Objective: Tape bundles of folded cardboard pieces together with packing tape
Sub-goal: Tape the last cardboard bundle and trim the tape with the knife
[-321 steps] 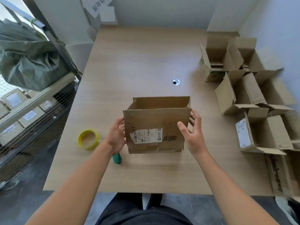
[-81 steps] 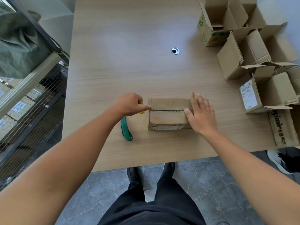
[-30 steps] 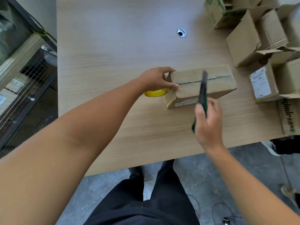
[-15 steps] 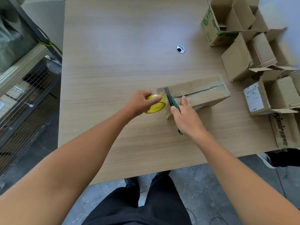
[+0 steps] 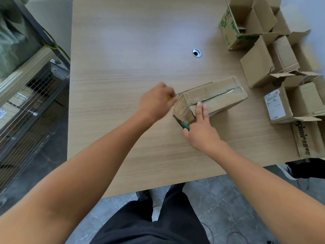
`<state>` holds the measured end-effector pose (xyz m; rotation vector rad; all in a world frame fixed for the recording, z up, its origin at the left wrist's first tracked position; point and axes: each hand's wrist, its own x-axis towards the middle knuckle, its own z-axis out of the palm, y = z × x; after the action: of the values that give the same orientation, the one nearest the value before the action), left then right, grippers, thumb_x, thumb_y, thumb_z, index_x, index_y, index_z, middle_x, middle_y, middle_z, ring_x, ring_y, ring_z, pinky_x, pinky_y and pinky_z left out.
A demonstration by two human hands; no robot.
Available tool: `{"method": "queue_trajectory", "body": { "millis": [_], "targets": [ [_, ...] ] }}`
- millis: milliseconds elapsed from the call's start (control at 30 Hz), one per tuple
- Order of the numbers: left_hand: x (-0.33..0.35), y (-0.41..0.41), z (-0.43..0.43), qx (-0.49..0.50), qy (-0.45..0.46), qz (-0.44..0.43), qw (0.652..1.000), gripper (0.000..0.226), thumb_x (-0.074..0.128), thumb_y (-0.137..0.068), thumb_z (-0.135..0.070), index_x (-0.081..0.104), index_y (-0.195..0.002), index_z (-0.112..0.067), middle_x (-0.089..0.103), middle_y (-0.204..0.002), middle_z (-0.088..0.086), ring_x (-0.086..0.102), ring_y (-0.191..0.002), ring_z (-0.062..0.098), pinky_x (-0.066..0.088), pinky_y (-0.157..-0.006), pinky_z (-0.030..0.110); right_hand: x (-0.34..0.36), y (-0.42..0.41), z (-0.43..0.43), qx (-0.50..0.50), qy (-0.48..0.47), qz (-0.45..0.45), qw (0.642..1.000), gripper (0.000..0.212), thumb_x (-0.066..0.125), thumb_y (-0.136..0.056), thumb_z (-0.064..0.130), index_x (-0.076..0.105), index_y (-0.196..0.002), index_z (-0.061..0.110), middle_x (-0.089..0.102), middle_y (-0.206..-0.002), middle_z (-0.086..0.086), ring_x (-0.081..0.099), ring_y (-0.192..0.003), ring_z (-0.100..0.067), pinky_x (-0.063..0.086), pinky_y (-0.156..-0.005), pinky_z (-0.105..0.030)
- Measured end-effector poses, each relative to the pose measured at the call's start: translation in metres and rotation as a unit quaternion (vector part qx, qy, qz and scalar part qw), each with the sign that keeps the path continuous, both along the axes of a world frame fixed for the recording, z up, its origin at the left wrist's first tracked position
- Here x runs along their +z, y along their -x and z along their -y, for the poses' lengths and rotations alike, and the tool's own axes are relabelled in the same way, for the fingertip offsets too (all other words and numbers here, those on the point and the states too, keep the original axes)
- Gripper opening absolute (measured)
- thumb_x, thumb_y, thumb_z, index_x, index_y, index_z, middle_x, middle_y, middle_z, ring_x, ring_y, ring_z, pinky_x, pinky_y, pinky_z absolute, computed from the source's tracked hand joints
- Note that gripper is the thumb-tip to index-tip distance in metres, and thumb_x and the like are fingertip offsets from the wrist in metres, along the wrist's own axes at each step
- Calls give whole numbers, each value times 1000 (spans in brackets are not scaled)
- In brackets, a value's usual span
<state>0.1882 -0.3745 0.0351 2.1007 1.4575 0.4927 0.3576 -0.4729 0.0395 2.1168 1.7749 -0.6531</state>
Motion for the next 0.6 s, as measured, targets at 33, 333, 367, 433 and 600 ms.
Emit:
{"method": "queue_trajectory", "body": {
  "millis": [33, 333, 367, 433, 600],
  "targets": [
    [4, 6, -7, 15, -33, 8, 999, 21, 62, -92, -53, 66, -94, -33, 57, -115, -11, 63, -92, 19, 44, -72, 32, -1, -7, 3, 7, -21, -35, 999, 47, 46, -101, 43, 72, -106, 4, -25, -168, -3, -25, -154, -18, 34, -116, -54],
    [-9, -17, -47, -211, -81, -117, 967, 56, 68, -70, -78, 57, -102, -33, 67, -124, -13, 67, -99, 22, 44, -68, 31, -46, -29, 18, -121, -432, -248, 859, 52, 86, -80, 22, 60, -120, 1, 60, -130, -13, 46, -127, -23, 39, -108, -25],
    [-15, -23, -41, -202, -84, -121, 968, 55, 67, -71, -78, 57, -101, -33, 71, -108, -10, 67, -91, 25, 39, -63, 31, -53, -24, 14, -129, -461, -235, 846, 46, 87, -78, 22, 59, -108, 1, 61, -124, -14, 47, -120, -26, 41, -104, -31],
    [-28, -29, -27, -153, -92, -98, 979, 51, 67, -73, -76, 58, -97, -32, 72, -88, -7, 67, -79, 26, 33, -61, 30, -62, -19, 7, -143, -497, -230, 824, 37, 84, -80, 22, 56, -94, 3, 61, -121, -13, 47, -116, -29, 42, -101, -37],
    [-42, -28, 12, -12, -126, -80, 989, 44, 67, -72, -74, 58, -82, -31, 70, -69, -5, 67, -64, 26, 30, -56, 27, -71, -30, 8, -139, -496, -298, 804, 27, 78, -81, 5, 51, -83, 5, 51, -126, -16, 50, -124, -25, 44, -107, -45]
  ]
}}
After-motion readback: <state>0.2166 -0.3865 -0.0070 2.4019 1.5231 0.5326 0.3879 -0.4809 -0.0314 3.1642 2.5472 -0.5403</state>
